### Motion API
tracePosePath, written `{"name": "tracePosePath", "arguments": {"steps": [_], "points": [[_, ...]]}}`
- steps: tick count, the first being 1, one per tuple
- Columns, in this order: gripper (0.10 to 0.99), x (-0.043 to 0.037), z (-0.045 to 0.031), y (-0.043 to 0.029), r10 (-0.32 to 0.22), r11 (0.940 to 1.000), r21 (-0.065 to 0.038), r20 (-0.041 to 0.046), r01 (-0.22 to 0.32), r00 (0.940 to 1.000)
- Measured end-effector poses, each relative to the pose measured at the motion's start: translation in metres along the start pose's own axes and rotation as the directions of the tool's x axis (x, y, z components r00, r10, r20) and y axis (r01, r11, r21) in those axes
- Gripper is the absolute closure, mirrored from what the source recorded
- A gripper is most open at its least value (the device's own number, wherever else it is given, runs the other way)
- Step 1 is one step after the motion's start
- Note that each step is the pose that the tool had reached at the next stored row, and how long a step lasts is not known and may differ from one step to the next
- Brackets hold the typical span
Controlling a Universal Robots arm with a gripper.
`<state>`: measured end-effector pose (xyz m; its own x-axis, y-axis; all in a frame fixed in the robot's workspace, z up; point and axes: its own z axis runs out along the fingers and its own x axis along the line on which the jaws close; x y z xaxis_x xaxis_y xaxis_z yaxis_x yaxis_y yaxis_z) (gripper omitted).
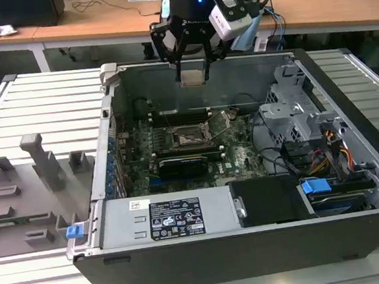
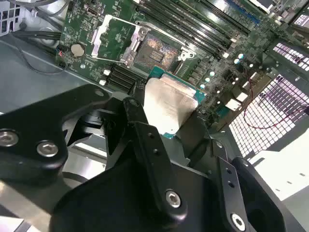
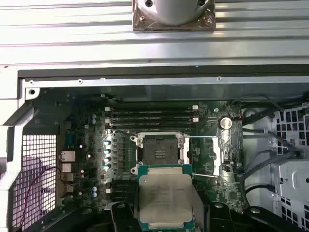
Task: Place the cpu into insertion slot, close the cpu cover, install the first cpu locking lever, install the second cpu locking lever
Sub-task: 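Place the cpu into insertion slot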
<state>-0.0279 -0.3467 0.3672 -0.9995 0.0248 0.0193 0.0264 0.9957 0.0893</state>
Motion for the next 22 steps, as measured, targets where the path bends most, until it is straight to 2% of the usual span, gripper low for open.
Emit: {"name": "tracePosePath", "arguments": {"steps": [4, 16, 19, 22], "points": [[0.553, 0.0000, 0.0000, -0.0007, 0.002, 1.0000, 0.000, 0.0002, -0.002, 1.0000], [0.553, 0.0000, 0.0003, -0.0007, 0.065, 0.9979, -0.001, 0.0059, -0.065, 0.9978], [0.553, 0.0000, 0.0006, -0.0008, 0.120, 0.9928, -0.002, 0.0107, -0.120, 0.9928], [0.553, 0.0000, 0.0009, -0.0008, 0.150, 0.9886, -0.003, 0.0133, -0.150, 0.9885]]}}
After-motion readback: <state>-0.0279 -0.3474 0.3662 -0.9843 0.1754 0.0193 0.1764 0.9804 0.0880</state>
